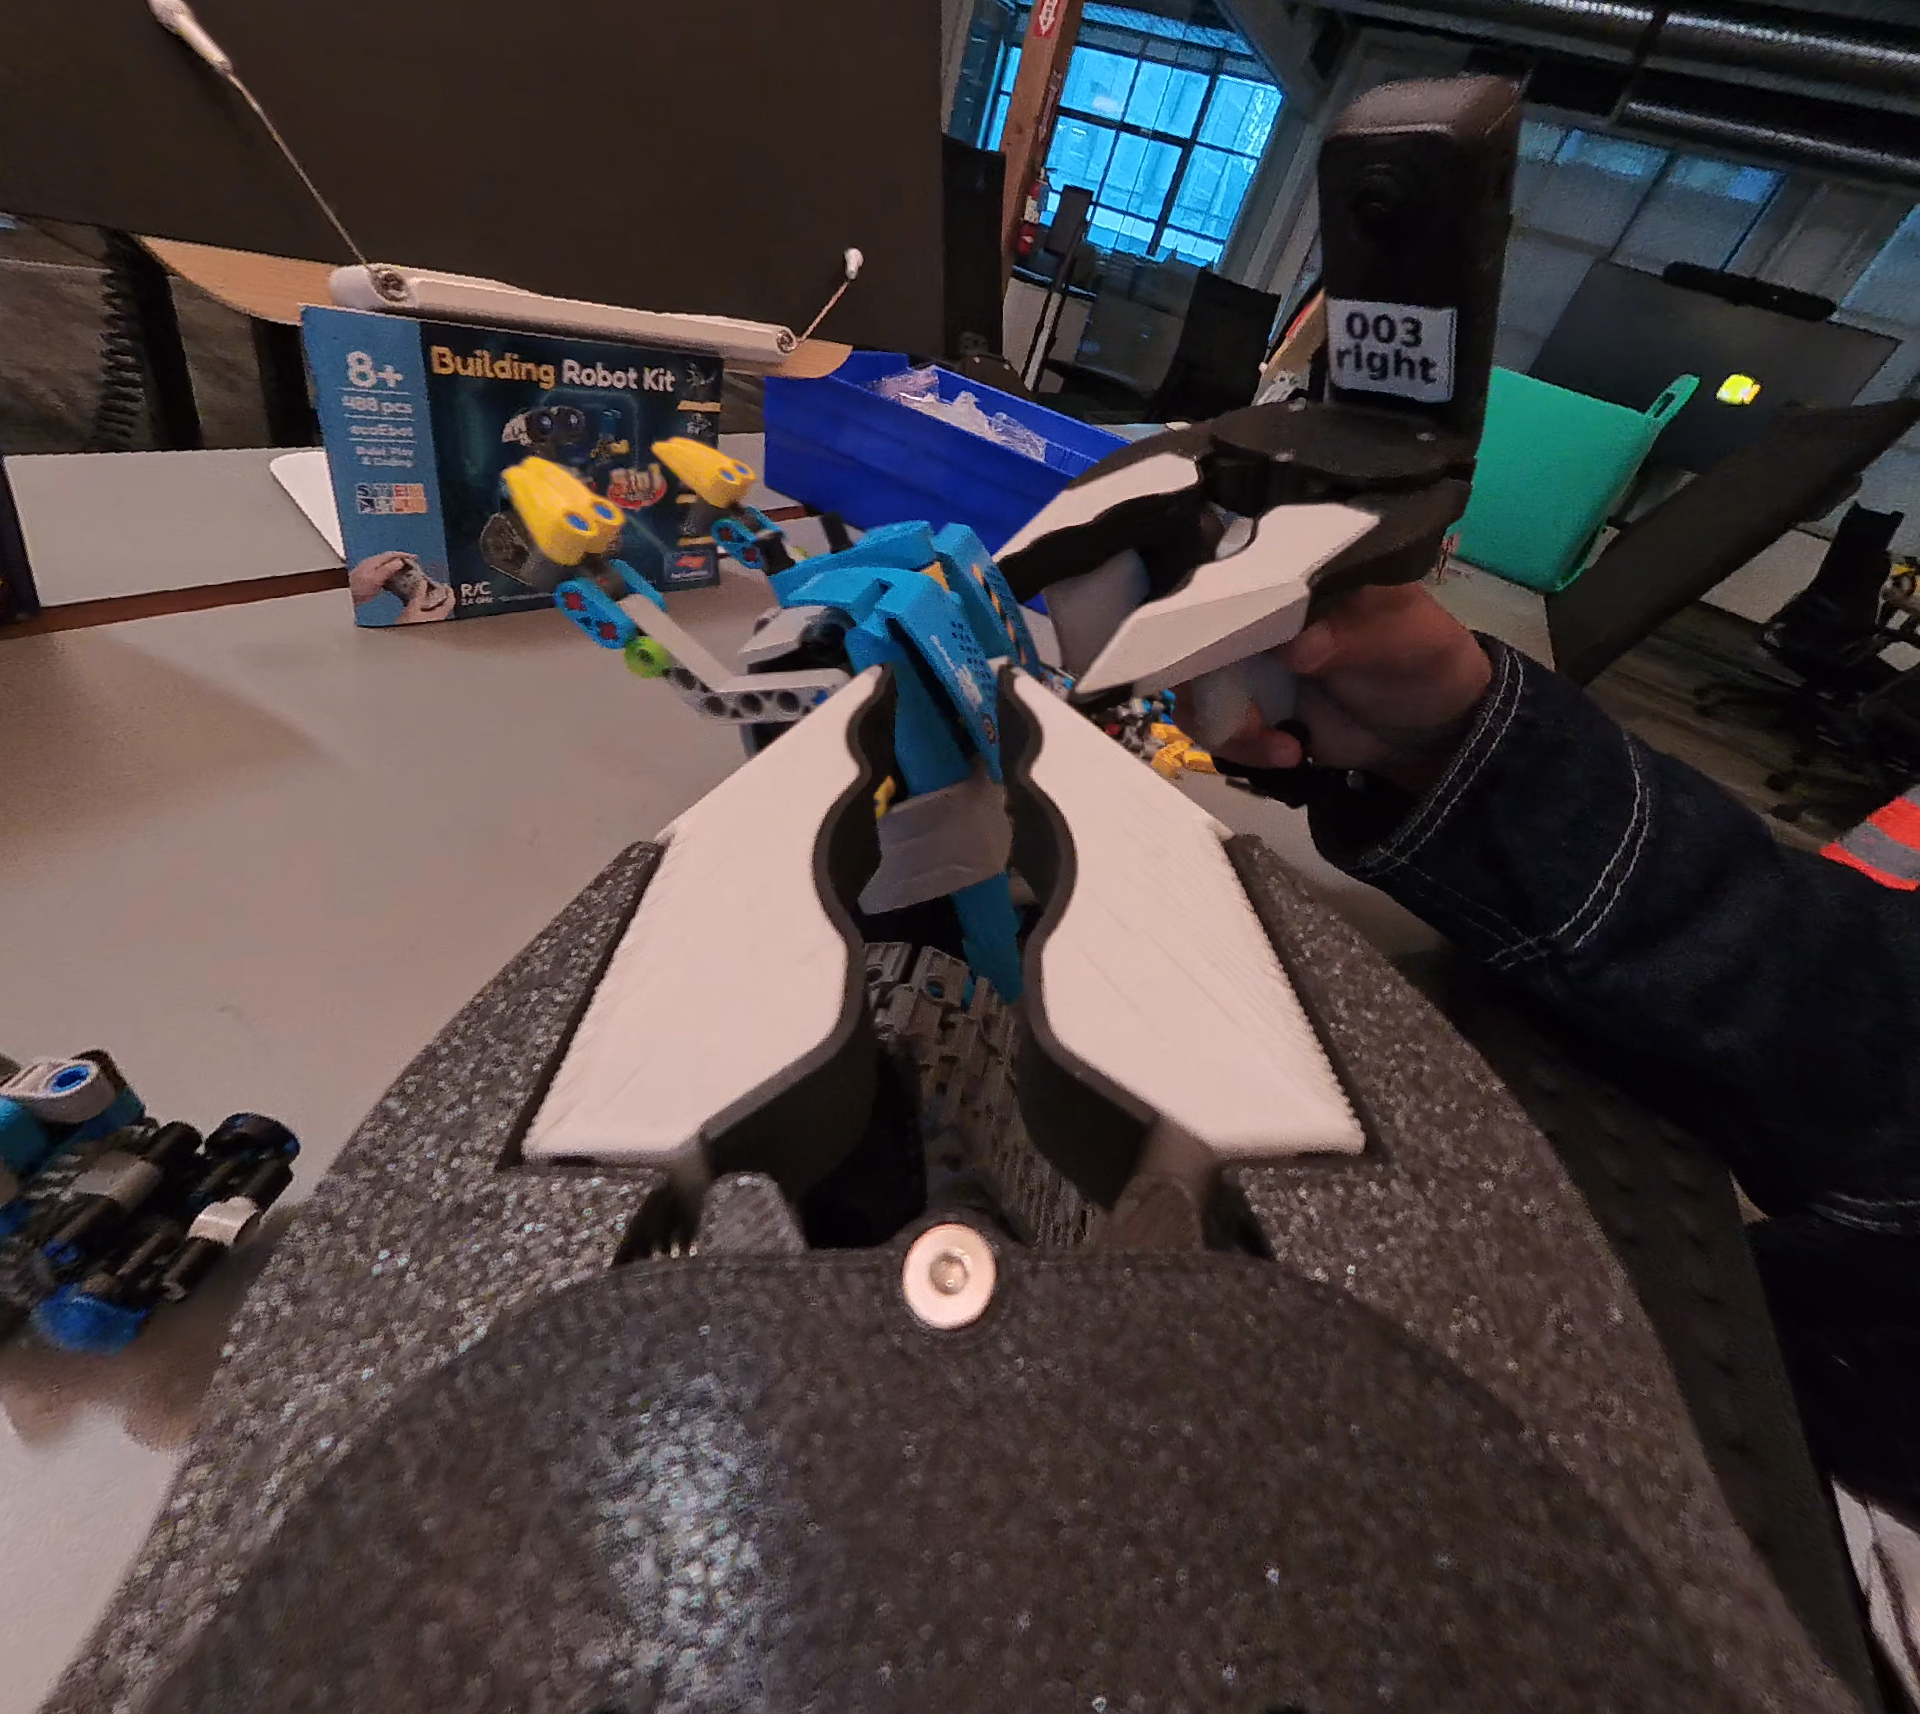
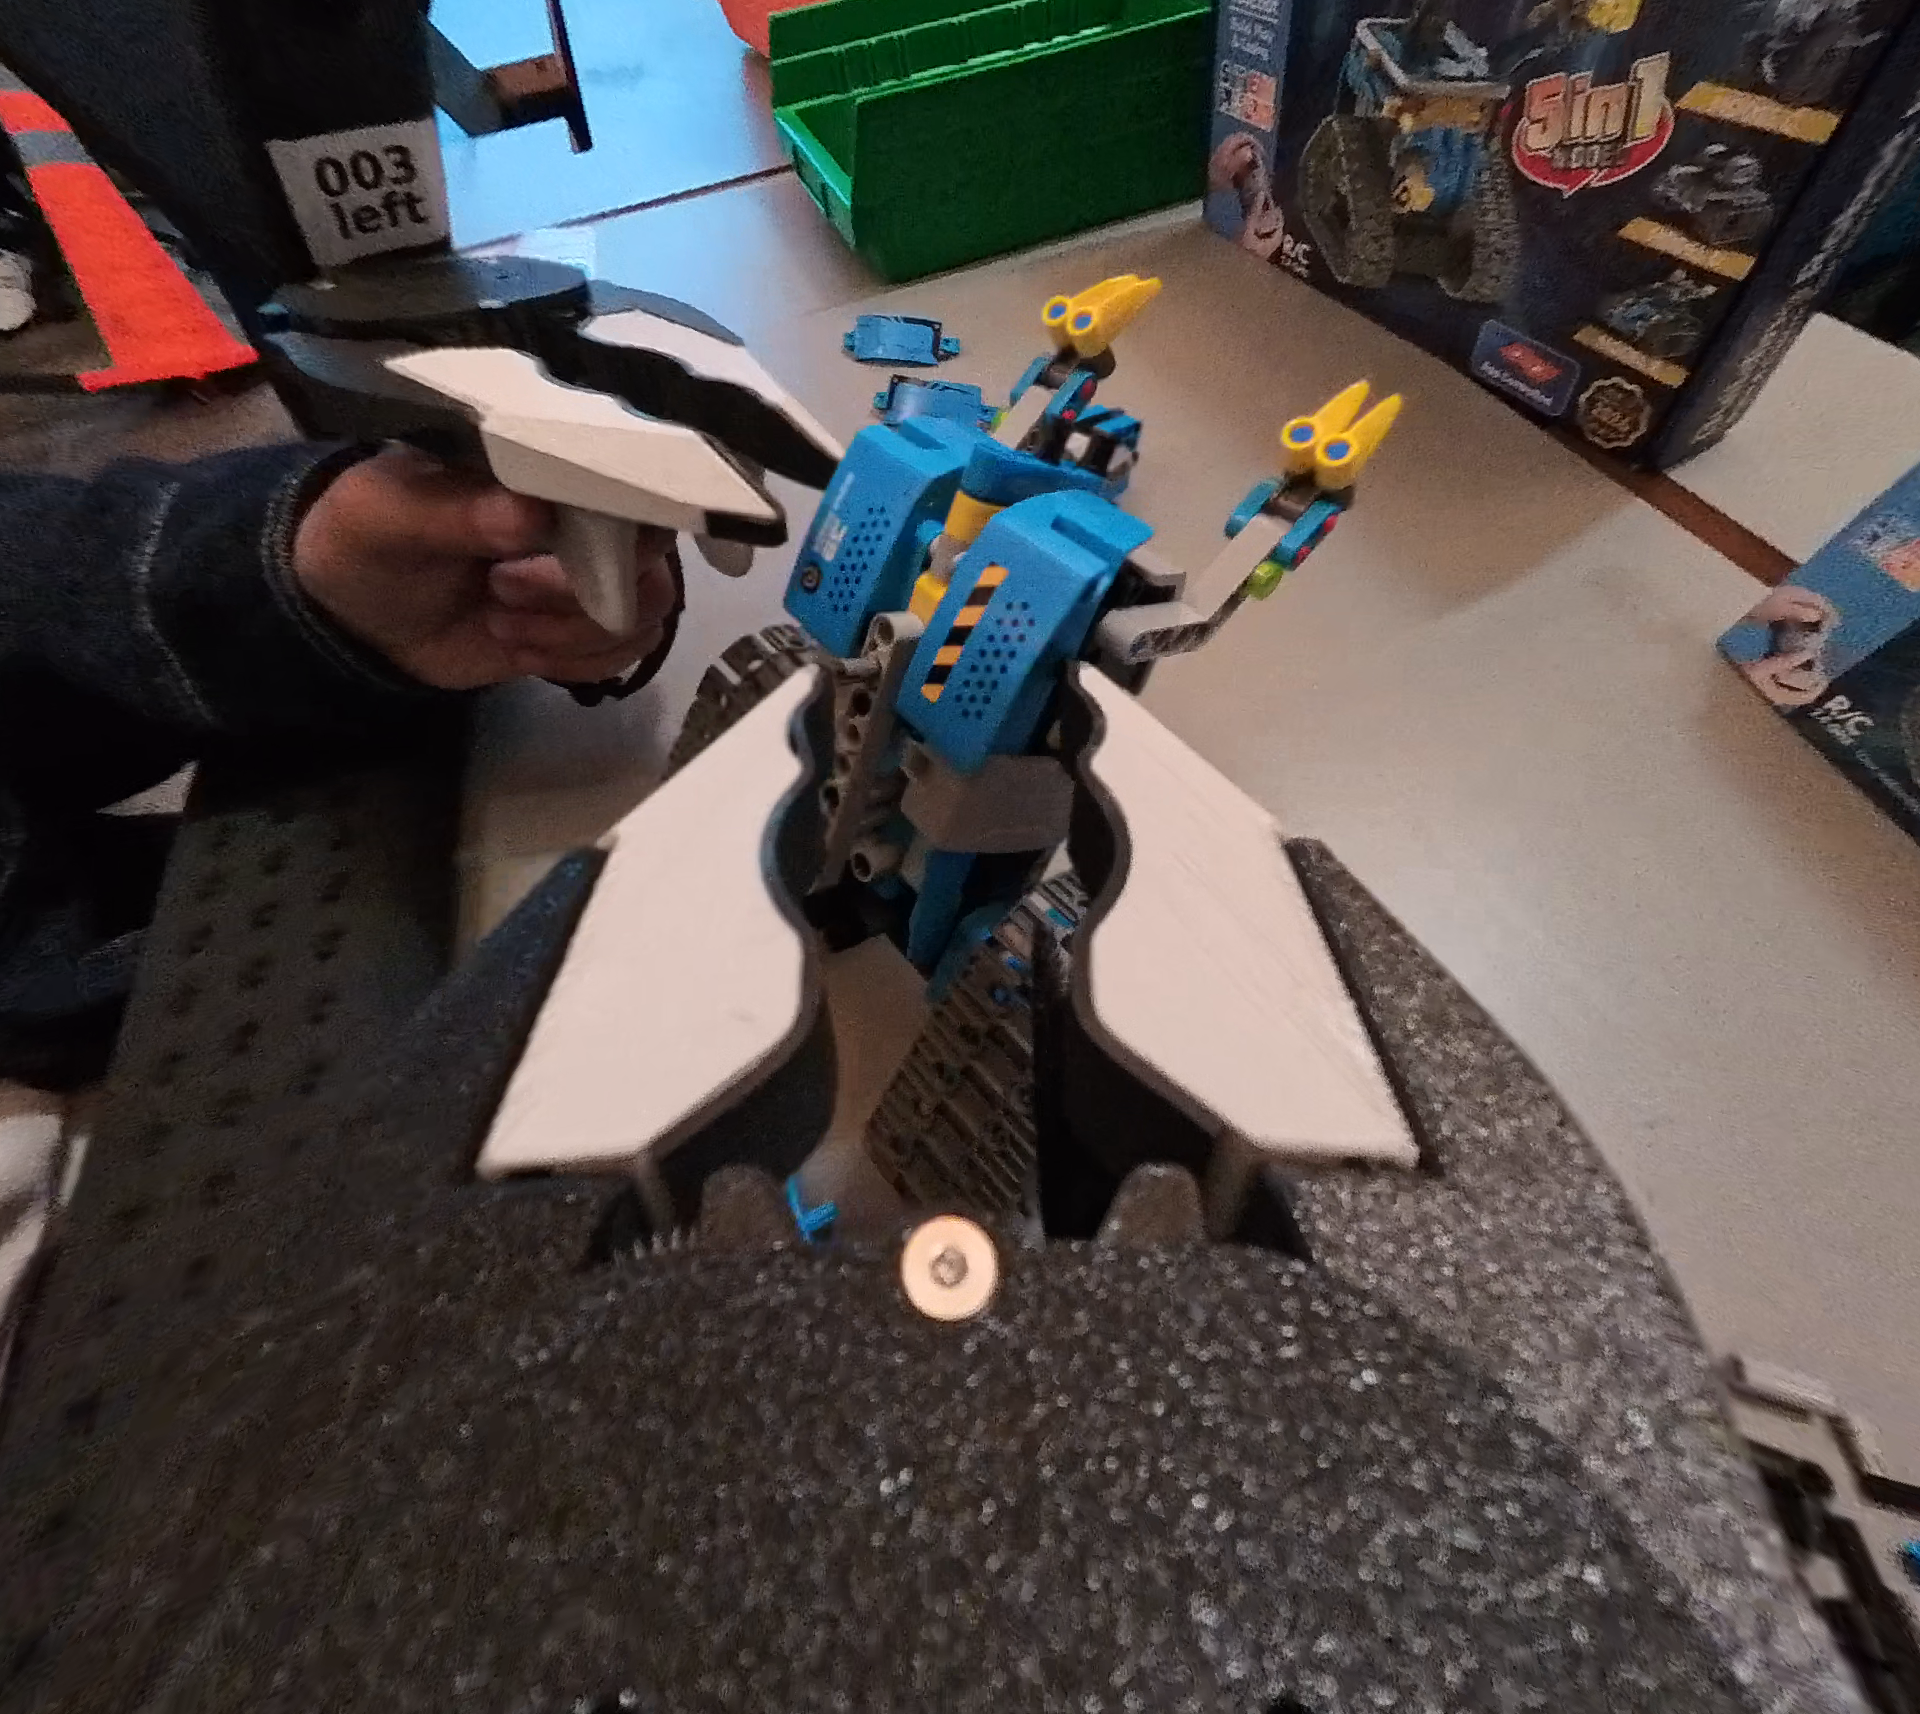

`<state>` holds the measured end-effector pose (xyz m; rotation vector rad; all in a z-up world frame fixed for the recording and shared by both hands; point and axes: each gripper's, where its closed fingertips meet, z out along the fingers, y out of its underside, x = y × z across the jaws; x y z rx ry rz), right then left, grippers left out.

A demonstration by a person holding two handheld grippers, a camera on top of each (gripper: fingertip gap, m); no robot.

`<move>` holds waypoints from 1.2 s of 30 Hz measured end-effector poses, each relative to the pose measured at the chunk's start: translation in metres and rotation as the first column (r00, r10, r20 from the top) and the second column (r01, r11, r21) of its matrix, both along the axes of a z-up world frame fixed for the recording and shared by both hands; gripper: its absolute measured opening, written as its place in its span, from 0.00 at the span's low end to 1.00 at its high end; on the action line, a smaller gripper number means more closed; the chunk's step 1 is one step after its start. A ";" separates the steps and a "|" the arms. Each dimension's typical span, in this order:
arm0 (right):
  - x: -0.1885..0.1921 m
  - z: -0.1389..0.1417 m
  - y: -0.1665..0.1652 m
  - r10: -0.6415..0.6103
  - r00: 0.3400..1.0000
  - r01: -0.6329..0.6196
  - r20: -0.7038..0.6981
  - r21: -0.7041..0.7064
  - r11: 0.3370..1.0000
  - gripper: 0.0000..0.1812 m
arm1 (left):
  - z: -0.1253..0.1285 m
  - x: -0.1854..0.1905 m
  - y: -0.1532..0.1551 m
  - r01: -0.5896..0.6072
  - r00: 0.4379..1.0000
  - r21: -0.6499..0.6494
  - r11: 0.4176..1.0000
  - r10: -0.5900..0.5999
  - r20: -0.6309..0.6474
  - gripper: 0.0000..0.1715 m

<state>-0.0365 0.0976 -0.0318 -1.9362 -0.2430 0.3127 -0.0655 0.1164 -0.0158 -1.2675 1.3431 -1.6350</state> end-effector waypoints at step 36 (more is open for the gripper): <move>0.016 0.008 0.000 -0.027 0.966 0.036 -0.258 0.033 0.999 0.03 | -0.002 0.004 -0.018 0.220 0.973 -0.195 0.956 -0.228 -0.020 0.12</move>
